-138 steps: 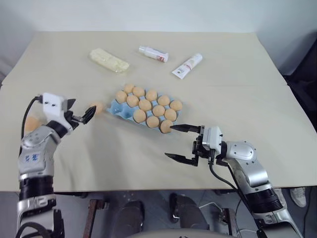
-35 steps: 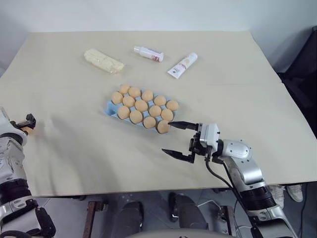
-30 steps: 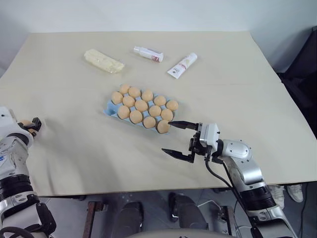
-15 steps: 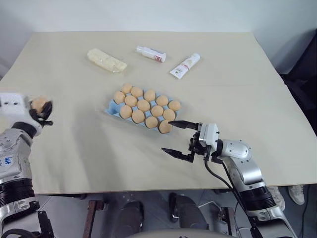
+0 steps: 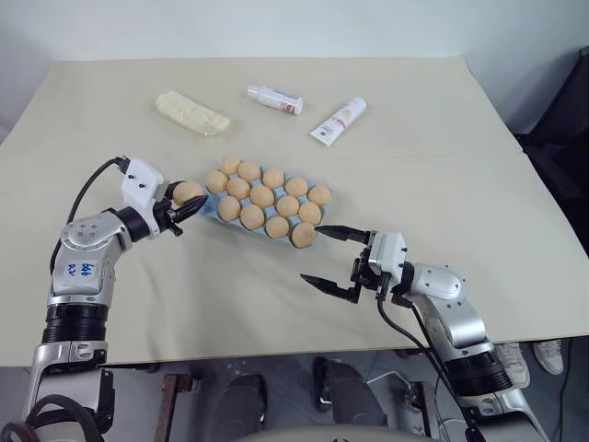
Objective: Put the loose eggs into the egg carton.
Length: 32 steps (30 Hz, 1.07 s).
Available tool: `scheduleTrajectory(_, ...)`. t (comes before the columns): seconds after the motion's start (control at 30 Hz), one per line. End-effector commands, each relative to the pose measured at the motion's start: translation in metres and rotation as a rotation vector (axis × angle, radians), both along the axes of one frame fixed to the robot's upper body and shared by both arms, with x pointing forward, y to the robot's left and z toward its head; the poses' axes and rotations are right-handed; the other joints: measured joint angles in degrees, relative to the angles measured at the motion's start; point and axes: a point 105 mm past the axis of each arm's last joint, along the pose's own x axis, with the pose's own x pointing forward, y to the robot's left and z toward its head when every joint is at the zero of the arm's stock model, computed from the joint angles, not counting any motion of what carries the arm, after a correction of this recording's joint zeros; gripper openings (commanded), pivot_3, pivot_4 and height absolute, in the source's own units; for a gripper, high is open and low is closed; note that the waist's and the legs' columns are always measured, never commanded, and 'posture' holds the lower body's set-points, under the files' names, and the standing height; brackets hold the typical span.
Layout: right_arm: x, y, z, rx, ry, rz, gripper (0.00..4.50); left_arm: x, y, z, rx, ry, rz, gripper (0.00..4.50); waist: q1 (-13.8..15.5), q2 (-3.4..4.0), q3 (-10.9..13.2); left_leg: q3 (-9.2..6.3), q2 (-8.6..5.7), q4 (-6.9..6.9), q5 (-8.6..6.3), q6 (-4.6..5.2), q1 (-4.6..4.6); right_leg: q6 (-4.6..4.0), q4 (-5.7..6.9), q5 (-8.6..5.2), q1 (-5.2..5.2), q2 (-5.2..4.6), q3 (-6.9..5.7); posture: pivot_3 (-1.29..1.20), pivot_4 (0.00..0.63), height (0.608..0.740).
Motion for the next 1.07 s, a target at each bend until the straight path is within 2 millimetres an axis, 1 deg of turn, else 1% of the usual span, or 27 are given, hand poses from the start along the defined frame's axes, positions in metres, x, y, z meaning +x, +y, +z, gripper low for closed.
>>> scheduleTrajectory(0.03, -0.005, 0.003, 0.012, 0.021, -0.055, 0.011, 4.5, 0.002, -0.006, 0.008, -0.007, -0.041, -0.031, 2.46, 0.1, 0.0, 0.0, -0.01, 0.0, 0.01, 0.0, 0.0, 0.0, 0.0, 0.01, 0.0, 0.0, -0.01, 0.0, 0.0, 0.15, 0.74)
scheduleTrajectory(0.07, -0.005, 0.003, 0.012, 0.021, -0.057, 0.009, 4.5, 0.002, -0.009, 0.006, -0.014, -0.035, -0.037, 2.61, 0.1, 0.0, 0.0, -0.01, 0.0, 0.02, 0.0, 0.0, 0.0, 0.0, 0.02, 0.0, 0.0, -0.01, 0.0, 0.0, 0.15, 0.74)
scheduleTrajectory(0.1, -0.005, 0.003, 0.012, 0.021, -0.057, 0.007, 4.5, 0.003, -0.012, 0.005, -0.016, -0.037, -0.044, 3.0, 0.1, 0.0, 0.0, -0.02, 0.0, 0.02, 0.0, 0.0, 0.01, 0.0, 0.03, 0.0, 0.0, 0.0, 0.0, 0.0, 0.15, 0.74)
scheduleTrajectory(0.13, -0.005, 0.004, 0.012, 0.023, -0.058, 0.006, 4.5, 0.003, -0.015, 0.005, -0.028, -0.044, -0.053, 3.26, 0.1, 0.0, 0.0, -0.02, 0.0, 0.03, 0.0, 0.0, 0.01, 0.0, 0.04, 0.0, 0.01, 0.0, -0.01, 0.0, 0.15, 0.74)
scheduleTrajectory(0.23, -0.005, 0.004, 0.012, 0.025, -0.058, 0.006, 4.5, 0.004, -0.019, 0.005, -0.044, -0.039, -0.066, 4.26, 0.1, 0.0, 0.0, -0.02, -0.01, 0.06, 0.01, 0.0, 0.01, 0.0, 0.07, 0.0, 0.01, 0.0, -0.01, 0.0, 0.15, 0.74)
scheduleTrajectory(0.27, -0.006, 0.004, 0.012, 0.025, -0.057, 0.007, 4.5, 0.004, -0.019, 0.004, -0.034, -0.036, -0.065, 4.48, 0.1, 0.0, 0.0, -0.02, -0.01, 0.06, 0.01, 0.01, 0.01, 0.0, 0.07, 0.0, 0.01, 0.0, -0.01, 0.0, 0.15, 0.74)
scheduleTrajectory(0.33, -0.006, 0.004, 0.012, 0.025, -0.057, 0.009, 4.5, 0.004, -0.015, 0.005, -0.026, -0.047, -0.045, 4.48, 0.1, 0.0, 0.0, -0.01, -0.01, 0.05, 0.01, 0.01, 0.01, 0.0, 0.07, 0.0, 0.01, 0.0, -0.01, 0.0, 0.15, 0.74)
scheduleTrajectory(0.4, -0.007, 0.004, 0.012, 0.026, -0.056, 0.008, 4.5, 0.002, -0.004, 0.01, -0.021, -0.075, -0.01, 4.48, 0.1, 0.0, 0.0, -0.02, -0.01, 0.05, 0.01, 0.01, 0.01, 0.0, 0.07, 0.0, 0.01, 0.0, -0.01, 0.0, 0.15, 0.74)
scheduleTrajectory(0.5, -0.008, 0.004, 0.011, 0.027, -0.052, 0.009, 4.5, -0.007, 0.012, 0.016, -0.026, -0.098, 0.018, 4.48, -0.2, 0.0, 0.0, -0.01, 0.0, 0.03, 0.01, 0.0, 0.01, 0.0, 0.08, 0.0, -0.01, 0.01, 0.01, 0.0, 0.15, 0.74)
scheduleTrajectory(0.63, -0.009, 0.003, 0.01, 0.024, -0.046, 0.009, 4.5, -0.032, 0.031, 0.018, -0.001, -0.106, -0.012, 4.48, -0.2, 0.01, 0.0, 0.0, 0.04, -0.04, 0.01, -0.01, 0.03, -0.01, 0.05, 0.0, -0.02, 0.02, 0.03, 0.0, 0.15, 0.74)
scheduleTrajectory(0.8, -0.001, -0.013, 0.009, -0.008, -0.034, -0.03, 4.5, -0.067, 0.055, 0.004, 0.107, -0.071, -0.03, 4.48, -0.1, 0.03, 0.0, -0.01, 0.02, -0.04, 0.0, 0.0, 0.03, -0.03, -0.01, -0.01, -0.01, -0.06, 0.07, 0.0, 0.15, 0.74)
scheduleTrajectory(0.93, 0.006, -0.024, 0.005, -0.038, -0.005, -0.053, 4.5, -0.082, 0.06, -0.007, 0.138, -0.036, -0.045, 4.48, 0.2, 0.06, 0.0, -0.1, 0.03, -0.06, 0.0, 0.0, 0.04, -0.11, -0.03, -0.06, 0.01, -0.1, -0.01, 0.0, 0.15, 0.74)
scheduleTrajectory(1.07, 0.017, -0.032, 0.005, -0.043, 0.001, -0.093, 4.5, -0.087, 0.052, -0.012, 0.125, -0.029, -0.055, 4.48, 0.1, 0.07, 0.0, -0.1, 0.03, -0.06, 0.0, 0.0, 0.03, -0.12, -0.02, -0.07, 0.01, -0.12, 0.01, 0.0, 0.15, 0.74)
